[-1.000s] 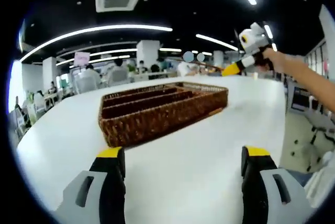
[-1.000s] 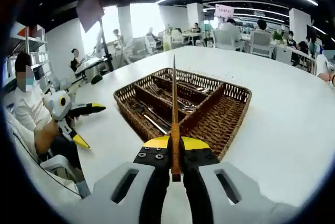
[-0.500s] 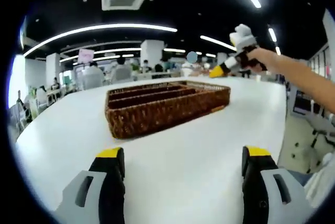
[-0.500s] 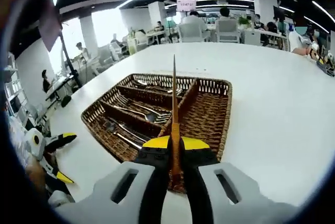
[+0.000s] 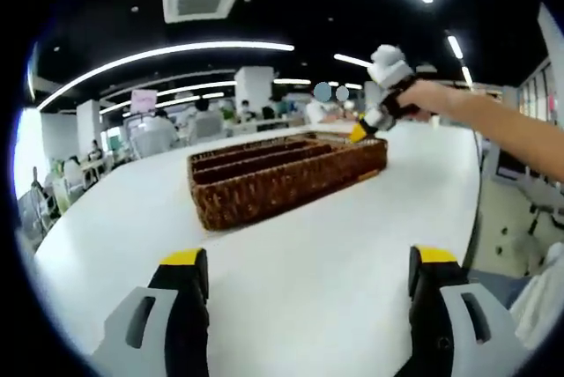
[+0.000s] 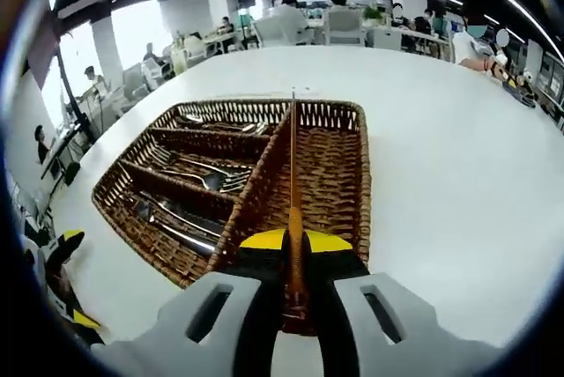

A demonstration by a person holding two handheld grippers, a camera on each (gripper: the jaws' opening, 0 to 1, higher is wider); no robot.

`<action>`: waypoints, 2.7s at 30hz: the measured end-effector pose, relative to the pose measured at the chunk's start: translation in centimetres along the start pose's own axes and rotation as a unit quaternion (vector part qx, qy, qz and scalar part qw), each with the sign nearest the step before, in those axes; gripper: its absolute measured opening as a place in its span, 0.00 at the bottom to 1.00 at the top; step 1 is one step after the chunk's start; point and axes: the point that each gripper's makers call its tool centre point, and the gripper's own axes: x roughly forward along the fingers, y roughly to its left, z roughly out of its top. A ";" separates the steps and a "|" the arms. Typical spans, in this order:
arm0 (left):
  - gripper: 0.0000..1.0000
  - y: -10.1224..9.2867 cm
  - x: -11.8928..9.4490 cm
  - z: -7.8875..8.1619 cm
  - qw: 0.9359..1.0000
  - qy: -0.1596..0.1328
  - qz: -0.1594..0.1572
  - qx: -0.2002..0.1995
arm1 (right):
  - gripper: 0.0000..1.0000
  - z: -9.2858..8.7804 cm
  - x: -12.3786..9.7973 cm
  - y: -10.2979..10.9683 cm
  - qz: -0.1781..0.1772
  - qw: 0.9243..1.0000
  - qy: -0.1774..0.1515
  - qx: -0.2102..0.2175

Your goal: Arrange the knives, forks, and spoons in their matching storage slots by inserting each utensil handle-first until every utensil is classified and aligned in the correct compartment

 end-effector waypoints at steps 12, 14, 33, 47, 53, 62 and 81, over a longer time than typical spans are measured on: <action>0.97 0.5 -0.1 -0.8 1.000 0.007 0.000 0.001 | 0.06 -1.5 1.2 -0.8 -0.029 0.998 0.055 0.002; 0.97 0.6 -0.1 -0.9 1.000 0.008 0.001 0.001 | 0.06 -1.4 1.5 -0.6 -0.033 0.998 0.056 -0.003; 0.96 0.1 -0.2 -1.4 1.000 0.019 0.000 0.006 | 0.14 -2.7 1.1 2.5 0.030 0.995 0.067 -0.063; 0.95 0.1 -0.5 -0.7 1.000 0.014 0.003 0.002 | 0.17 -2.4 0.3 2.5 0.049 0.996 0.042 -0.055; 0.95 -0.4 -0.3 -0.5 1.000 0.013 -0.001 0.002 | 0.26 -2.5 -0.6 2.6 0.056 0.996 0.020 -0.062; 0.96 -0.7 -0.1 -0.5 1.000 0.014 -0.002 -0.004 | 0.39 -0.9 -1.6 2.1 0.060 0.993 -0.025 -0.098; 0.96 -2.2 0.1 0.0 1.000 0.008 -0.008 -0.015 | 0.71 -0.4 -4.9 5.0 0.114 0.980 -0.094 -0.130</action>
